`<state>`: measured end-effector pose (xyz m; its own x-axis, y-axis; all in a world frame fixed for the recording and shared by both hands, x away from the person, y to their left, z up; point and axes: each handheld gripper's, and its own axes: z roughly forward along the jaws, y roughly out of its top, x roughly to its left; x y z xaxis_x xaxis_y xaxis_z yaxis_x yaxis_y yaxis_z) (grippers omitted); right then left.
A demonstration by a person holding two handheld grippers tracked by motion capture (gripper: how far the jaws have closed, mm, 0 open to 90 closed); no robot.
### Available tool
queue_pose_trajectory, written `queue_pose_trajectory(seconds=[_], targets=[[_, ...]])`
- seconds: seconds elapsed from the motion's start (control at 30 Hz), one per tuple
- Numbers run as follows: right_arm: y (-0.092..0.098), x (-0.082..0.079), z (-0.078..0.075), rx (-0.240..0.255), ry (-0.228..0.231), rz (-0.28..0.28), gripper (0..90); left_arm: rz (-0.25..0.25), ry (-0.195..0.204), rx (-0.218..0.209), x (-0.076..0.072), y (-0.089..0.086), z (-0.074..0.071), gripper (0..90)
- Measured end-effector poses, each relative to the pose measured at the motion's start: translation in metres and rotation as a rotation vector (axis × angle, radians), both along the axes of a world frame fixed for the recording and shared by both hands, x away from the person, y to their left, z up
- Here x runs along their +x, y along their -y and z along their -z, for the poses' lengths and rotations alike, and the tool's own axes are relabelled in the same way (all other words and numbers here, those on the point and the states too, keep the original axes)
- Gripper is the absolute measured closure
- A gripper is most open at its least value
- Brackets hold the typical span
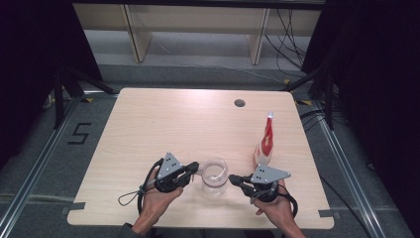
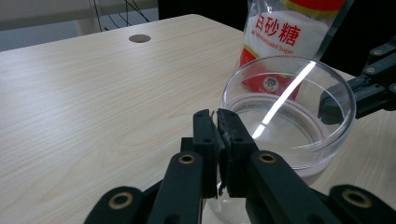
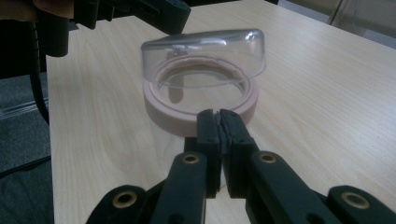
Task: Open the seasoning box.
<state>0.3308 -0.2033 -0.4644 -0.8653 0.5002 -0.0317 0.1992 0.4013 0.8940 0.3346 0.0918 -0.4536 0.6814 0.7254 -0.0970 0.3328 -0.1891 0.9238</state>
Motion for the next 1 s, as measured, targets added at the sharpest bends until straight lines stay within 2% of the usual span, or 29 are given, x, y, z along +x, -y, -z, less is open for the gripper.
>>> queue_pose_trajectory(seconds=[0.07, 0.13, 0.2, 0.3, 0.33, 0.43, 0.7, 0.77, 0.83, 0.93, 1.0], targets=[[-0.001, 0.000, 0.001, 0.013, 0.010, 0.011, 87.3, 0.007, 0.001, -0.005, 0.001, -0.001, 0.001, 85.7], [-0.001, -0.001, 0.000, 0.016, -0.002, 0.018, 87.3, 0.001, 0.000, -0.002, 0.000, 0.000, 0.000, 85.7], [0.001, 0.001, -0.001, 0.003, 0.003, 0.006, 87.3, 0.000, 0.000, -0.004, 0.000, 0.000, 0.000, 85.8], [0.001, 0.001, -0.003, 0.012, 0.004, 0.015, 87.3, 0.000, 0.000, -0.003, 0.000, 0.000, 0.001, 85.8], [-0.002, 0.003, -0.003, 0.020, 0.020, 0.011, 87.3, 0.001, 0.000, -0.004, 0.000, 0.000, 0.000, 85.8], [-0.003, 0.002, -0.005, 0.013, 0.009, 0.001, 87.4, 0.000, 0.000, -0.001, 0.000, 0.000, 0.000, 85.8], [-0.005, 0.004, -0.010, 0.024, 0.023, -0.005, 87.3, 0.002, 0.001, -0.001, 0.000, 0.000, 0.000, 85.6], [-0.007, 0.003, -0.010, 0.044, 0.024, 0.012, 87.3, 0.003, 0.000, -0.003, 0.000, -0.001, 0.001, 84.9], [-0.006, 0.004, -0.012, 0.036, 0.022, -0.002, 87.3, 0.004, -0.006, -0.011, 0.000, -0.001, 0.001, 82.8], [-0.007, 0.004, -0.012, 0.043, 0.027, -0.009, 87.3, -0.003, -0.022, -0.014, 0.000, -0.003, 0.000, 74.9], [-0.006, 0.004, -0.013, 0.035, 0.029, -0.004, 87.3, 0.015, -0.025, -0.008, -0.001, -0.006, 0.000, 68.8]])
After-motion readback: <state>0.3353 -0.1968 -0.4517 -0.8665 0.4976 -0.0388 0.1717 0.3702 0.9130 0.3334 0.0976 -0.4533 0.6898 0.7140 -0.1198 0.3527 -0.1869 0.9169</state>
